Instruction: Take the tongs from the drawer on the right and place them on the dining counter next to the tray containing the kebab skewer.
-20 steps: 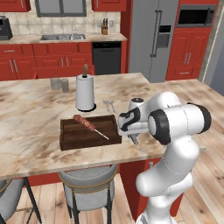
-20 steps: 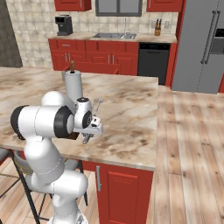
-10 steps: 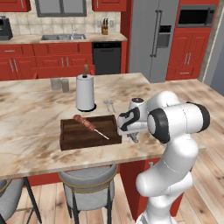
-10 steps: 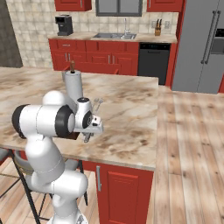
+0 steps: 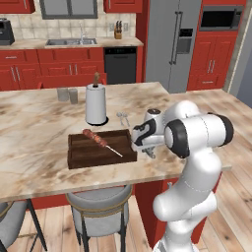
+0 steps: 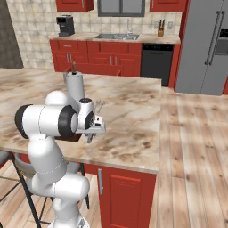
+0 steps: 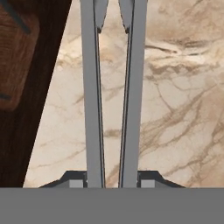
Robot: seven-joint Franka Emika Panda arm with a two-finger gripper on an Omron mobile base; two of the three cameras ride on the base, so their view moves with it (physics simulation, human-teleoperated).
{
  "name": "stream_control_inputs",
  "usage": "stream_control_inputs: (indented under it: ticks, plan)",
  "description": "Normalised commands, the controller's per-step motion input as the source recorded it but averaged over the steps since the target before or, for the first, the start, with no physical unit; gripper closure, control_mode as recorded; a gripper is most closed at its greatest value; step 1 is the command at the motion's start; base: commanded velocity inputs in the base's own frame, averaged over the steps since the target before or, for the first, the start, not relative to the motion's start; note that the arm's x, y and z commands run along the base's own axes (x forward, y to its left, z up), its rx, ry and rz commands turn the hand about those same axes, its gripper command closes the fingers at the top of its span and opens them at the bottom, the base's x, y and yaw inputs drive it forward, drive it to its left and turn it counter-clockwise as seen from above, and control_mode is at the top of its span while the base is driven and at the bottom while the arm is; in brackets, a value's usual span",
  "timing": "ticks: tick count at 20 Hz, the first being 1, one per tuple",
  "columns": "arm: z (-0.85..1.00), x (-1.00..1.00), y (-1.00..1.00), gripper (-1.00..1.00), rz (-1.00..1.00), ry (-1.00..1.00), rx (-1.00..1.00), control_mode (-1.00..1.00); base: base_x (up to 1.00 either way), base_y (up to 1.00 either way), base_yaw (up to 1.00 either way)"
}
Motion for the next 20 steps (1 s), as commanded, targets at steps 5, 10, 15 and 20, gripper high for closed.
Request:
stream_control_inputs:
  ticks: [5, 10, 15, 20]
  plan:
    - [-0.09, 0.19, 0.00, -1.00, -0.03, 0.00, 0.00, -1.00, 0.00, 0.00, 0.00]
    - [0.00, -0.08, -0.05, -1.00, -0.11, 0.00, 0.00, -1.00, 0.00, 0.00, 0.00]
    - [0.20, -0.24, -0.09, -1.00, -0.13, 0.00, 0.00, -1.00, 0.00, 0.00, 0.00]
    - [0.60, -0.32, -0.20, -1.00, -0.13, 0.00, 0.00, -1.00, 0.00, 0.00, 0.00]
